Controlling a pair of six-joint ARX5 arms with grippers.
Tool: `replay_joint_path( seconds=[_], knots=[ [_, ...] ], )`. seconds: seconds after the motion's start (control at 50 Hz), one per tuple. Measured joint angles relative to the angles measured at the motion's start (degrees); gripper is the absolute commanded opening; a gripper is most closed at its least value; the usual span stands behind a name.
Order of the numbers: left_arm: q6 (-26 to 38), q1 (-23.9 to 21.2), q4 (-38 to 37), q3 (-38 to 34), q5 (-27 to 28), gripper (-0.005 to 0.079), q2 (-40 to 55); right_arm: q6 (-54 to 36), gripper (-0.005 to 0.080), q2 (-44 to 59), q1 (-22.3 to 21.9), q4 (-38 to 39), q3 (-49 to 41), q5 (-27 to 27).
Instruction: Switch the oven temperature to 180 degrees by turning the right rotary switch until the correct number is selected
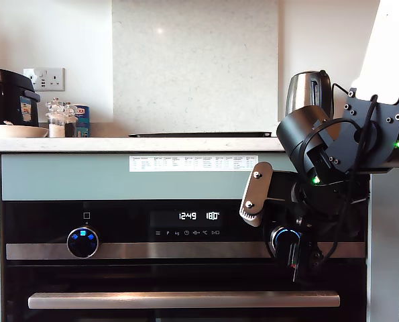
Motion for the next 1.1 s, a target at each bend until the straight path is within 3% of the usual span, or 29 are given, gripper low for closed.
replay_joint_path(
  seconds=[0.7, 0.92, 1.1],
  knots=[
    [0.0, 0.0, 0.0, 0.0, 0.0, -0.0022, 0.0, 0.0, 0.0583, 0.02, 1.25, 5.09, -0.15, 2.95],
    [0.0, 0.0, 0.02, 0.0, 0.0, -0.0022, 0.0, 4.96, 0.0583, 0.0, 3.76, 0.66, -0.15, 5.66],
    [0.0, 0.0, 0.11, 0.0, 0.11, -0.0022, 0.0, 12.35, 0.0583, -3.02, 7.3, -8.46, -0.37, 6.01]
  ],
)
